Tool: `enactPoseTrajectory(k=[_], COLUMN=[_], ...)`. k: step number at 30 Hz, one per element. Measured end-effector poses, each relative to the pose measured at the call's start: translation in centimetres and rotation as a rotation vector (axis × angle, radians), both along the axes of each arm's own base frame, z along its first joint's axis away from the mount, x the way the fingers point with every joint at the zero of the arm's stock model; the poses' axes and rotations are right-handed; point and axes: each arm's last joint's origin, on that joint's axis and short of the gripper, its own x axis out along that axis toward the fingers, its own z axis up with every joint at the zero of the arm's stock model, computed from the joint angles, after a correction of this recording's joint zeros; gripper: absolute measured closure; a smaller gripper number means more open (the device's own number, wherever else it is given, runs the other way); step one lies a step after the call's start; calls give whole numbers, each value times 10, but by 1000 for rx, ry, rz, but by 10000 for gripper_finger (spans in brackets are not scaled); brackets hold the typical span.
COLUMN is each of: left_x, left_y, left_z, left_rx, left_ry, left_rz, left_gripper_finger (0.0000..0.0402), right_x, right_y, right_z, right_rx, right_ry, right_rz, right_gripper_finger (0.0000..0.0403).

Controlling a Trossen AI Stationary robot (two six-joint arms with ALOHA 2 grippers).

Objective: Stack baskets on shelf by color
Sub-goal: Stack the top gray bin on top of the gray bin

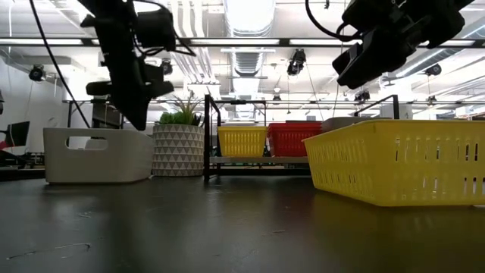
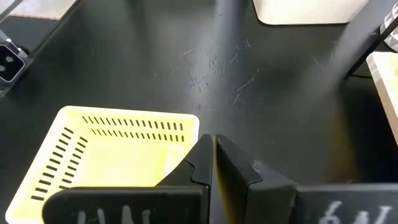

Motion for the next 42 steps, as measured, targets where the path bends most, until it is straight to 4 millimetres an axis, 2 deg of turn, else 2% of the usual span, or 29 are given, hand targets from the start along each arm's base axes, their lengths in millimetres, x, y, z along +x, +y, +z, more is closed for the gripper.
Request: enactPoseTrajectory(k=[6, 12, 16, 18, 22, 26, 28, 30, 35, 38, 42], left_x=[6, 12, 17, 21, 36, 23, 11, 1, -3, -2, 2], left_y=[5, 6, 6, 2, -30, -72, -84, -90, -106, -115, -120], left_z=[-12, -24, -30, -30, -23, -8, 1, 9, 27, 27, 11], left_rx=[34, 16, -33, -115, -349, -412, -407, -417, -502, -499, -499], left_ry=[-45, 6, 2, -12, -71, 123, 257, 334, 204, 171, 196], left_rz=[-22, -22, -42, -132, -548, -882, -907, -857, -864, -928, -956], left_gripper_finger=[388, 388, 388, 388, 389, 389, 389, 389, 390, 398, 400], right_x=[0, 0, 0, -1, -2, -2, -2, -2, -1, -1, -1], right_y=[0, 0, 0, 0, 0, 0, 0, 0, 0, 0, 0], right_z=[0, -1, -1, -1, -4, -5, -5, -5, -4, -4, -5], right_rx=[0, 1, 1, 3, 8, 8, 7, 7, 0, 0, 1], right_ry=[1, 3, 5, 6, 17, 17, 17, 10, 1, 2, 3], right_rz=[0, -1, -1, -2, -7, -7, -6, -6, 0, -1, -1], right_gripper_finger=[394, 394, 394, 394, 394, 394, 394, 394, 394, 394, 394])
